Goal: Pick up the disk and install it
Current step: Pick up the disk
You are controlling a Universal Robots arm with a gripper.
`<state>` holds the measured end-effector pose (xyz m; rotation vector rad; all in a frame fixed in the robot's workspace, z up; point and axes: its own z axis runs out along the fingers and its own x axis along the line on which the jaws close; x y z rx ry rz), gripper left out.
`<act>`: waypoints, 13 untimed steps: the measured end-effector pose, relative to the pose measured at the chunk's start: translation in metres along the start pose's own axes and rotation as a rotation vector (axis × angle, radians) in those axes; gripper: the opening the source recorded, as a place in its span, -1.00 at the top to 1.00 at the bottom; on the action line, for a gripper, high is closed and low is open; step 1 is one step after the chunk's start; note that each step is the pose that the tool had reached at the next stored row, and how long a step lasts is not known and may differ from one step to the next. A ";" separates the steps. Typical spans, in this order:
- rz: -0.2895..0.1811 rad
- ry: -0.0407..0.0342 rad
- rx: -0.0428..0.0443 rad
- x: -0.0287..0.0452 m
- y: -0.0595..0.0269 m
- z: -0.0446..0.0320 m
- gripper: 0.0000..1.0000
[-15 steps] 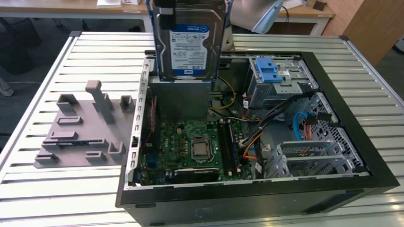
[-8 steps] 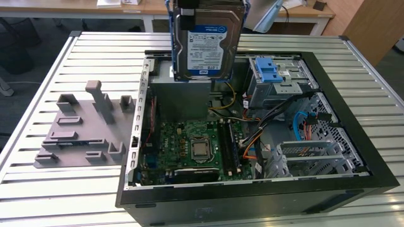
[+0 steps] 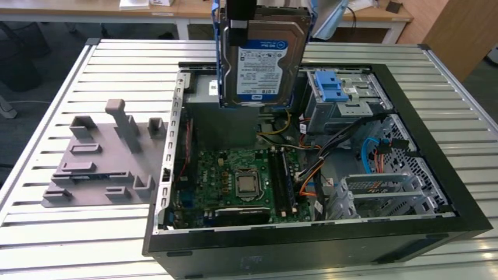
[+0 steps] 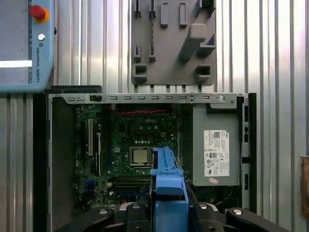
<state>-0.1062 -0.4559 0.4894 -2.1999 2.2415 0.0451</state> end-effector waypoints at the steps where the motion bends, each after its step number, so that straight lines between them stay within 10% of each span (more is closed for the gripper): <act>1: 0.000 0.0000 0.0000 0.0029 -0.0003 0.0002 0.27; 13: 0.000 -0.0001 0.0000 0.0066 -0.0409 0.0015 0.27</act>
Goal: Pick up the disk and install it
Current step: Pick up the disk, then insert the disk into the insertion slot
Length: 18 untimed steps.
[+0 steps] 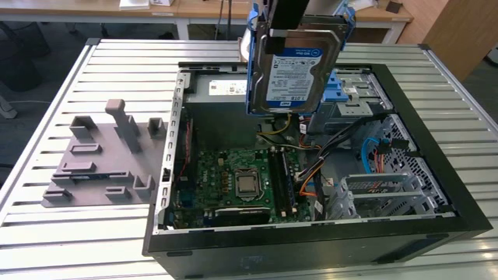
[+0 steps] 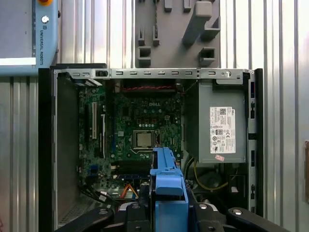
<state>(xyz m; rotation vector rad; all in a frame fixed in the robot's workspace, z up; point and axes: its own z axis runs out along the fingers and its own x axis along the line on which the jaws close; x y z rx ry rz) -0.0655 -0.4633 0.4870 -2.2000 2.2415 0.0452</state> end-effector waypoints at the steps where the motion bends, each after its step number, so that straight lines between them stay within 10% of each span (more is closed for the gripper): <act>1: 0.000 0.0000 0.0001 0.0000 -0.0024 0.0003 0.27; 18: 0.000 0.0001 0.0000 0.0061 -0.0075 0.0010 0.27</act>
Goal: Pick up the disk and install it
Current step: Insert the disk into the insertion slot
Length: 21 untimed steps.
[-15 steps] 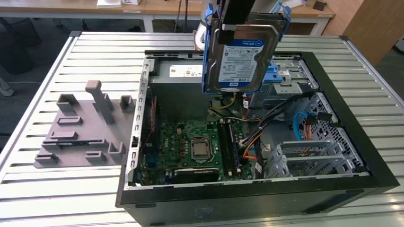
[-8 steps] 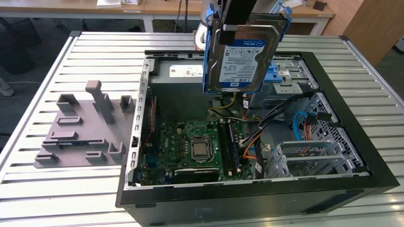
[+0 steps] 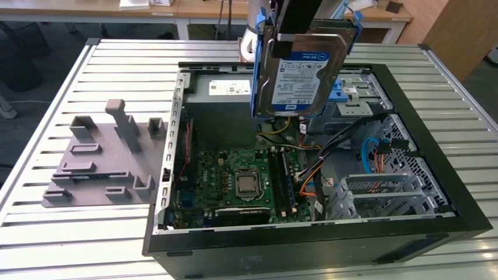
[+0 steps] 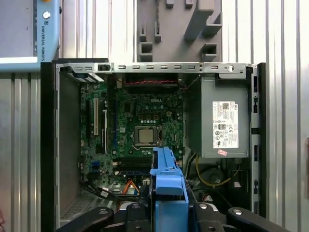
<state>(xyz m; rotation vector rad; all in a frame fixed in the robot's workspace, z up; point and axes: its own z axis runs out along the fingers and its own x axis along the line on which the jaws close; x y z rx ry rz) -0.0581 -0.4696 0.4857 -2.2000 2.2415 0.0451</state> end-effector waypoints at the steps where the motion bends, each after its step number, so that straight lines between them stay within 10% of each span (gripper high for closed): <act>1: 0.000 0.0001 -0.0001 0.0028 -0.0003 0.0000 0.27; 10: 0.000 -0.0002 0.0000 0.0354 -0.0017 0.0016 0.27; 21: 0.000 -0.0002 0.0000 0.0560 -0.0242 0.0059 0.27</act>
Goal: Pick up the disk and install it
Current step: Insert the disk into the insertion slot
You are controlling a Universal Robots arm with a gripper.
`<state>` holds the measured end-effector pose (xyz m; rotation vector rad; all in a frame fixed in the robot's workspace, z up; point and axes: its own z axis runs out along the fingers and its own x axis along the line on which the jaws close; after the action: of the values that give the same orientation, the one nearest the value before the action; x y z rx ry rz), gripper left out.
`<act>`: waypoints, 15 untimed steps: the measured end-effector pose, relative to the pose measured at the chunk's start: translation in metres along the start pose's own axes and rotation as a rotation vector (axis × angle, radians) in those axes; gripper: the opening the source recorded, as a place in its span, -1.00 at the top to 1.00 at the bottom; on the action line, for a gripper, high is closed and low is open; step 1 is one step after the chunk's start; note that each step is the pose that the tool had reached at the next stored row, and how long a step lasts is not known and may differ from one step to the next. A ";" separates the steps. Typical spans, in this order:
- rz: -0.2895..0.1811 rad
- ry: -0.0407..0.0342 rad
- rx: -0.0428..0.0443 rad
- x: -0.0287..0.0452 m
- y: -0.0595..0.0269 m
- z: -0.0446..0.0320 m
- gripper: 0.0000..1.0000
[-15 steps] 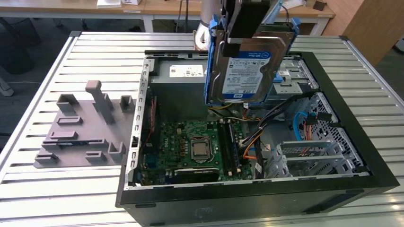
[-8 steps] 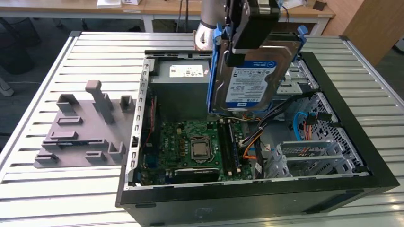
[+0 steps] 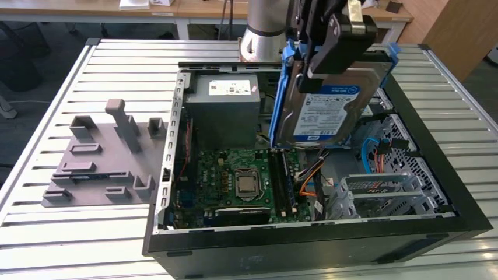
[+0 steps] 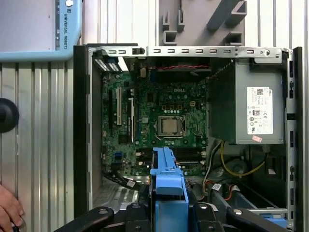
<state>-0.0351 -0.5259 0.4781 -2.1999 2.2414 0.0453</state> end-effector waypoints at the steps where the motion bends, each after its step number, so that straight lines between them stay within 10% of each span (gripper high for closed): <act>1: 0.000 0.0002 -0.0001 0.0045 -0.0001 0.0004 0.27; 8: 0.000 0.0001 0.0000 0.0323 -0.0037 0.0048 0.27; 15: 0.000 0.0003 -0.0001 0.0357 -0.0323 0.0075 0.27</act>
<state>-0.0036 -0.5620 0.4692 -2.2001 2.2416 0.0450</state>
